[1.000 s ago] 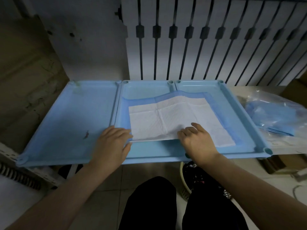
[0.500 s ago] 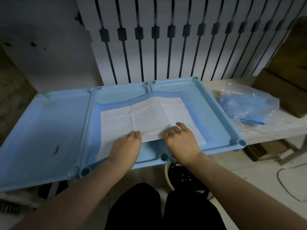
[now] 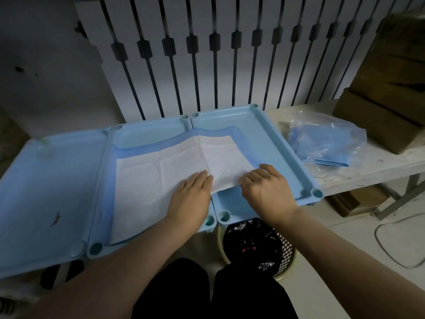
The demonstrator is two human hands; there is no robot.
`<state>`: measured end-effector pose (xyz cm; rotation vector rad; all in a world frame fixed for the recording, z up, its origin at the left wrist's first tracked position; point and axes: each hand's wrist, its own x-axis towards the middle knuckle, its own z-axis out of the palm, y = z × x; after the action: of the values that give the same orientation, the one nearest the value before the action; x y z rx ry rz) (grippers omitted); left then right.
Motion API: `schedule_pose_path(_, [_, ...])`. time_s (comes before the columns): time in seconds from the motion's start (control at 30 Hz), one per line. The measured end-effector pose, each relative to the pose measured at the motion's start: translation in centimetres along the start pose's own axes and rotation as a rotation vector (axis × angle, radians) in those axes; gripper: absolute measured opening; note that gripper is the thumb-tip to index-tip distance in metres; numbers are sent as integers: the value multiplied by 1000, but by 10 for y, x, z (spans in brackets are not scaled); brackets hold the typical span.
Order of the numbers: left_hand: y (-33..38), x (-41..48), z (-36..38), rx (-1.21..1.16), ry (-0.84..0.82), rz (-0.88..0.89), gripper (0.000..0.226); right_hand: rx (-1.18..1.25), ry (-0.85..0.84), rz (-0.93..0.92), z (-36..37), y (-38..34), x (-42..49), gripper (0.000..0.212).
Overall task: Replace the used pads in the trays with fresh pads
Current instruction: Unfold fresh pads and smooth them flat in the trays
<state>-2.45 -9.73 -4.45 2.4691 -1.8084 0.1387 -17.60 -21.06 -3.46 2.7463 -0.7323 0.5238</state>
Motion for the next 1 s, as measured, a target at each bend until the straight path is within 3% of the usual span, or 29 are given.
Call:
schedule_pose_path(0.07, [4, 6, 1, -19, 14, 5, 60, 57, 15, 20, 2, 3, -2, 19])
schedule_pose_path(0.17, [8, 5, 3, 2, 149, 63, 60, 99, -66, -35, 10, -4, -5, 65])
schedule_pose_path(0.3, [4, 2, 14, 48, 216, 166, 53, 83, -33, -119, 15, -35, 10, 39])
schedule_pose_path(0.47, [-2, -5, 1, 189, 184, 167, 71, -114, -157, -108, 17, -11, 1, 41])
schedule_pose_path(0.63, [-3, -6, -2, 194, 178, 180, 71, -248, -260, 30, 14, 51, -16, 38])
schedule_pose_path(0.7, [-1, -6, 0, 208, 187, 198, 71, -285, -290, 65, 12, 64, -21, 43])
schedule_pose_path(0.87, [0, -8, 3, 176, 235, 190, 74, -268, -558, 100, -4, 61, -24, 60])
schedule_pose_path(1.0, [0, -11, 0, 139, 268, 182, 74, 32, -405, -73, -10, 27, -18, 84])
